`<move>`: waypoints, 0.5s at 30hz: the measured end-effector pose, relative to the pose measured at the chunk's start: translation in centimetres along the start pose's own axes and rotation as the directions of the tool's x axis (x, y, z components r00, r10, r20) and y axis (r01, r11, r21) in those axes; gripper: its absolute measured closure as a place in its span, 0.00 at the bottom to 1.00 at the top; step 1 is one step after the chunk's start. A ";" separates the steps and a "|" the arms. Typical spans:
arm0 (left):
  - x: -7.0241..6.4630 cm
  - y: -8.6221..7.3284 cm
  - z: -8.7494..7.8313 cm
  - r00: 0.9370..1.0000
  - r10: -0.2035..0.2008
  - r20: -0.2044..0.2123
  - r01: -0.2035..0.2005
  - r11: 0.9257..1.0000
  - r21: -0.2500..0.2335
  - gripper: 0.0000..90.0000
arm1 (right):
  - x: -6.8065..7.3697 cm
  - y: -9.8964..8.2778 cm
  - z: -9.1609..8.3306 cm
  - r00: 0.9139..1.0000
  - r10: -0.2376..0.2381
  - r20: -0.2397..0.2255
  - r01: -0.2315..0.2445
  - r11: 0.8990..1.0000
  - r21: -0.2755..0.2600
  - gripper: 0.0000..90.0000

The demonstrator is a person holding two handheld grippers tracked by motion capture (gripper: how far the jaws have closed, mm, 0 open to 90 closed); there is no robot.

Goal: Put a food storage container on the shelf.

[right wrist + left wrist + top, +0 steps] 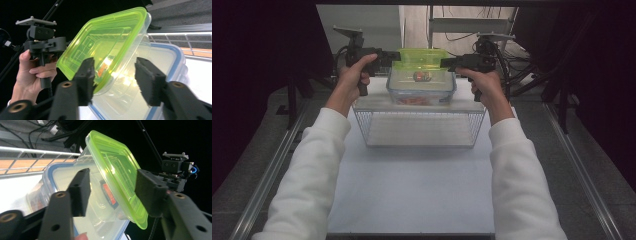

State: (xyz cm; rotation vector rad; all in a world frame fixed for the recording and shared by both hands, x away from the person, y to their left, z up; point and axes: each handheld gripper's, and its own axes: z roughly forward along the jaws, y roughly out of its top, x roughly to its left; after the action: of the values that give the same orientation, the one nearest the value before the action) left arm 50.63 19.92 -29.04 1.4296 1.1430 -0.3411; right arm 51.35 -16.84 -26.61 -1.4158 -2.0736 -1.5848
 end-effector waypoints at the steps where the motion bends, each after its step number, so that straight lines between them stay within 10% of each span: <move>1: -0.1 0.0 0.0 1.000 0.007 0.003 -0.007 1.000 -0.002 0.47 | 0.0 0.0 -0.1 1.000 0.001 0.003 -0.001 1.000 -0.002 0.47; 15: -2.7 -1.8 -1.7 0.984 0.169 -0.051 -0.171 0.985 -0.039 0.33 | 1.6 -0.5 -2.0 0.994 -0.111 0.015 0.112 0.993 -0.036 0.36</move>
State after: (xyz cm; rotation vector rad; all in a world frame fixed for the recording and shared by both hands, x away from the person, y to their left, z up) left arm 47.26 19.89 -27.56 1.4918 1.0516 -0.1620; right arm 49.34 -17.55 -25.06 -1.3466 -2.1772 -1.6679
